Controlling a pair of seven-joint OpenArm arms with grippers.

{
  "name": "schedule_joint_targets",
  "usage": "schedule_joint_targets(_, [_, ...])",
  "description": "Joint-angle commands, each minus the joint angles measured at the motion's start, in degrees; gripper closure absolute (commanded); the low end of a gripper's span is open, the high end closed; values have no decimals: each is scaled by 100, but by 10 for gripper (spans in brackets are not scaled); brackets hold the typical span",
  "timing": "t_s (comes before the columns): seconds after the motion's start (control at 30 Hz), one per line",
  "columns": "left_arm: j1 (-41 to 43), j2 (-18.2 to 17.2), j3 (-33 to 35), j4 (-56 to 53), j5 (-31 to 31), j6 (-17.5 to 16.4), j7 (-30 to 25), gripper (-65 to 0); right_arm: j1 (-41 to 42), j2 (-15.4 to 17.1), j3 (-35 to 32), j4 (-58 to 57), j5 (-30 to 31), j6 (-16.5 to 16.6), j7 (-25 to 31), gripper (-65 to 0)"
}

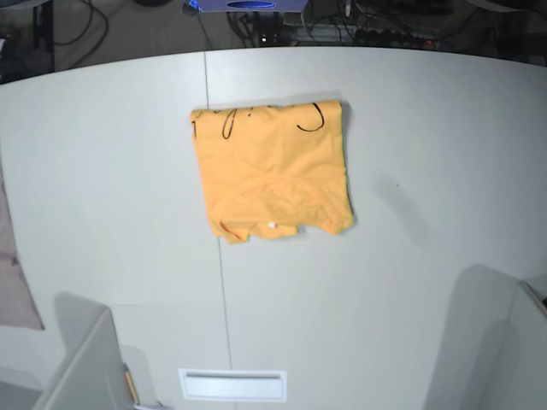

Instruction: Fold the T-shirt properly

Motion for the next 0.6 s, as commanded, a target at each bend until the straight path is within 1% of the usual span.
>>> schedule_joint_targets(0.0, [21,36,4,-270,-24,128,-148,0,136,2,-160,-411,-8,-94,307,0])
schedule_joint_targets(0.03, [-138,124,4,-552,-24,348,-148,0,364,-42,-415,-964,71,-94,562,0])
schedule_joint_targets(0.13, [-568,335,-14,-1273,-76,690,-122,0,971,-341,-1197,-2494,290,-94,1476,0])
schedule_joint_targets(0.17, [-718,396,-14,-1510,-85,778,-104,0,1138,-429,-1382,-2986,378,-94,1722,0])
schedule_joint_targets(0.27, [-1201,519,-5,-2213,-76,893,63,0,1463,-728,-1628,-3927,537,-94,2118,0])
schedule_joint_targets(0.33, [-1527,528,-5,-2556,-85,893,450,0,1604,-798,-1619,-4164,545,-94,2197,0])
schedule_joint_targets(0.37, [-1641,528,-5,-2561,-85,893,643,0,1656,-798,-1619,-4164,545,-94,2197,0])
schedule_joint_targets(0.43, [-1799,528,-14,-2459,-85,893,986,0,1788,-798,-1619,-4182,545,-94,2197,0])
schedule_joint_targets(0.57, [-2028,493,-14,-2161,-85,893,1408,0,1938,-745,-1619,-4208,545,-94,2188,0])
